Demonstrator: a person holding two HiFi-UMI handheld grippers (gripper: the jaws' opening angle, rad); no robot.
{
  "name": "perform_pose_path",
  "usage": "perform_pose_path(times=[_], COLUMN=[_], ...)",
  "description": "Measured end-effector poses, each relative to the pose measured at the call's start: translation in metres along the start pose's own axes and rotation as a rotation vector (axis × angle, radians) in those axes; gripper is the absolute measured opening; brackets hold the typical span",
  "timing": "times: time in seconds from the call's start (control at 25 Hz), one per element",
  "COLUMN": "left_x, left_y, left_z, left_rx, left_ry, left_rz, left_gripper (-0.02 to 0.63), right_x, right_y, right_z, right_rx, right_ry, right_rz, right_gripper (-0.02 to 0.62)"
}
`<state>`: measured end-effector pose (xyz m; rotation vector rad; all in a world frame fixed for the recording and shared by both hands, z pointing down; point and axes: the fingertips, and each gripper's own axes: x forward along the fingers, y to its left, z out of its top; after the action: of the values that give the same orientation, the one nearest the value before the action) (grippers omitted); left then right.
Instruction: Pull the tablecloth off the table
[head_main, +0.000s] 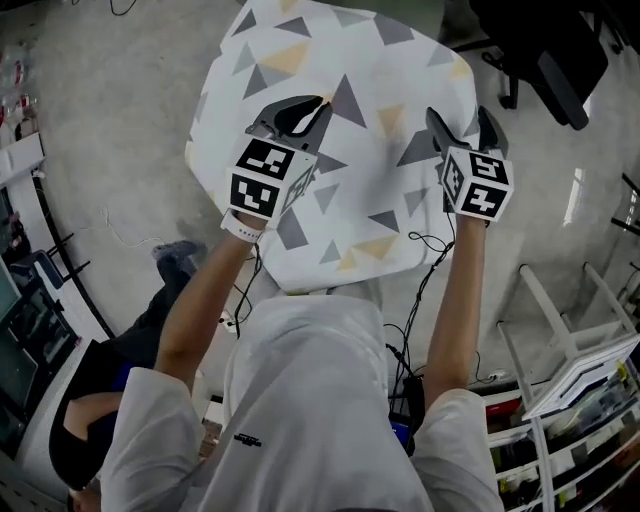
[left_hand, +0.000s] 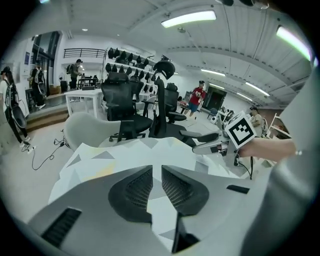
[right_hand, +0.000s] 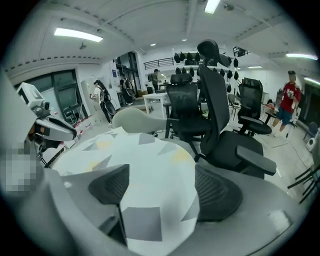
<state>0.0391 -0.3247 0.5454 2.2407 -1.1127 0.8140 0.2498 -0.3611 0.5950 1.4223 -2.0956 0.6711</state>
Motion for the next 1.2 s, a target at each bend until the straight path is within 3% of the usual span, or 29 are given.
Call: perform_pose_path(times=[0.4, 0.56, 0.68, 0.88, 1.0, 1.08, 1.2], left_x=[0.05, 0.065, 0.081, 0.109, 0.119, 0.123, 0.128], left_y=[0.067, 0.09, 0.111, 0.14, 0.15, 0.15, 0.148], left_z=[-0.008, -0.004, -0.004, -0.005, -0.004, -0.005, -0.009], left_rx=[0.16, 0.215, 0.278, 0.4, 0.445, 0.457, 0.39], left_ry=[0.118, 0.144, 0.171, 0.217, 0.266, 0.307, 0.316], left_rz=[0.024, 0.051, 0.071, 0.062, 0.009, -0.038, -0.117], left_gripper=[0.23, 0.287, 0.317, 0.363, 0.442, 0.445, 0.439], right_x=[0.035, 0.032, 0.025, 0.01, -0.002, -0.008, -0.014], right_y=[-0.035, -0.036, -0.037, -0.025, -0.007, 0.005, 0.009], right_z=[-0.049, -0.051, -0.045, -0.034, -0.026, -0.02, -0.018], right_rx=[0.011, 0.021, -0.034, -0.155, -0.264, -0.322, -0.332], right_ry=[0.16, 0.139, 0.13, 0.069, -0.027, -0.086, -0.117], right_rz=[-0.031, -0.044, -0.087, -0.092, -0.089, -0.084, -0.072], right_gripper=[0.404, 0.353, 0.237, 0.147, 0.099, 0.076, 0.067])
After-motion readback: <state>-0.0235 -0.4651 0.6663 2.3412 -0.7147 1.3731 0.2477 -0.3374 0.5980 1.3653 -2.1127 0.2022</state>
